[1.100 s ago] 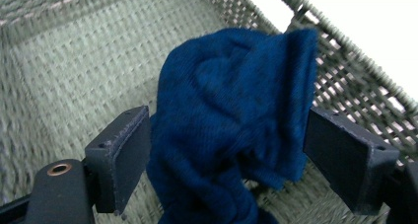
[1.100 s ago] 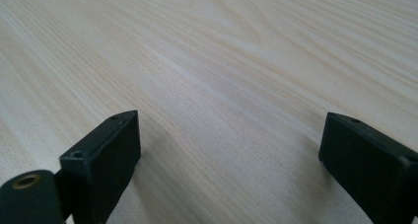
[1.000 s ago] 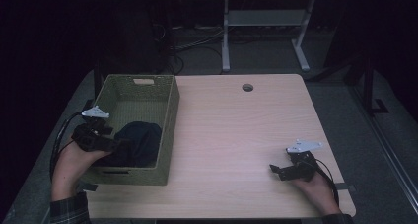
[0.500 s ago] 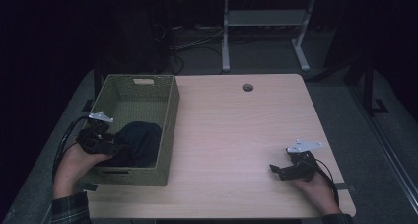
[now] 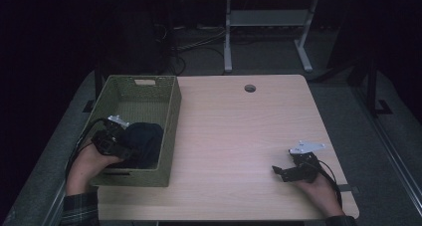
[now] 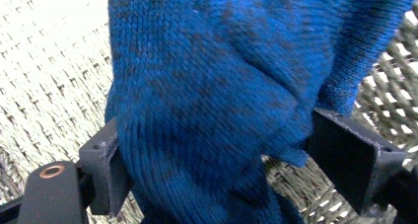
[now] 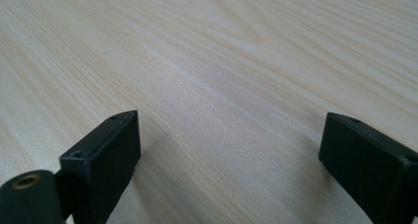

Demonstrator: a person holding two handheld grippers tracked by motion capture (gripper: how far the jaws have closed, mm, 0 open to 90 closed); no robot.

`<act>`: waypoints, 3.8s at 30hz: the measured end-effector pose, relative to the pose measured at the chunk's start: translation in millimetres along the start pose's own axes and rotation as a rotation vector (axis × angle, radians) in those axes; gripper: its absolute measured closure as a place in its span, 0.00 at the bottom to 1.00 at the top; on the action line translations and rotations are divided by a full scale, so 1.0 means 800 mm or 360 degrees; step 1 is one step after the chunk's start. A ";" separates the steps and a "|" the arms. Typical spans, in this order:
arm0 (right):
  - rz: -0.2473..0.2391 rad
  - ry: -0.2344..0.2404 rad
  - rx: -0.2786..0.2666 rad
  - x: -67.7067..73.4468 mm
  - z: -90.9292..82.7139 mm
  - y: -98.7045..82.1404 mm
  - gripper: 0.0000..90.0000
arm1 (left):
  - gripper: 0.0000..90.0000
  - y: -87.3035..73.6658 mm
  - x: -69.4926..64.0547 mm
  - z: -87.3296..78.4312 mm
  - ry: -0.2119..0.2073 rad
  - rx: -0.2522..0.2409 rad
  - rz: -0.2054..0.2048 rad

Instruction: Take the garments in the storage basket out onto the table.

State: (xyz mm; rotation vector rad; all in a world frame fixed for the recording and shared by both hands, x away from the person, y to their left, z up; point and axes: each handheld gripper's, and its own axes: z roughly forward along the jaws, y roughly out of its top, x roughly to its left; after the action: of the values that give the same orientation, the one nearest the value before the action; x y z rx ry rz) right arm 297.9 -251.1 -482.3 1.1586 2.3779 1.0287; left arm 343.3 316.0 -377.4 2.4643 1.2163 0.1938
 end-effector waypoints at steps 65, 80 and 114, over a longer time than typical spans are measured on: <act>0.0011 0.0004 0.0002 0.001 0.000 0.000 0.09 | 0.74 0.036 -0.010 -0.092 0.0033 -0.0073 0.0016; 0.0006 0.0000 0.0001 0.000 0.000 0.000 0.09 | 0.75 0.062 -0.027 -0.148 0.0044 -0.0158 0.0089; 0.0009 0.0002 0.0000 0.001 0.000 0.000 0.09 | 0.75 0.173 -0.115 -0.173 -0.0055 -0.0263 0.0389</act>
State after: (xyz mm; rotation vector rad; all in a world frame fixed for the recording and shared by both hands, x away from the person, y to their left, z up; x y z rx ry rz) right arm 297.5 -250.8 -482.1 1.1658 2.3769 1.0318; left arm 348.4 205.6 -191.0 2.4531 0.8464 0.3034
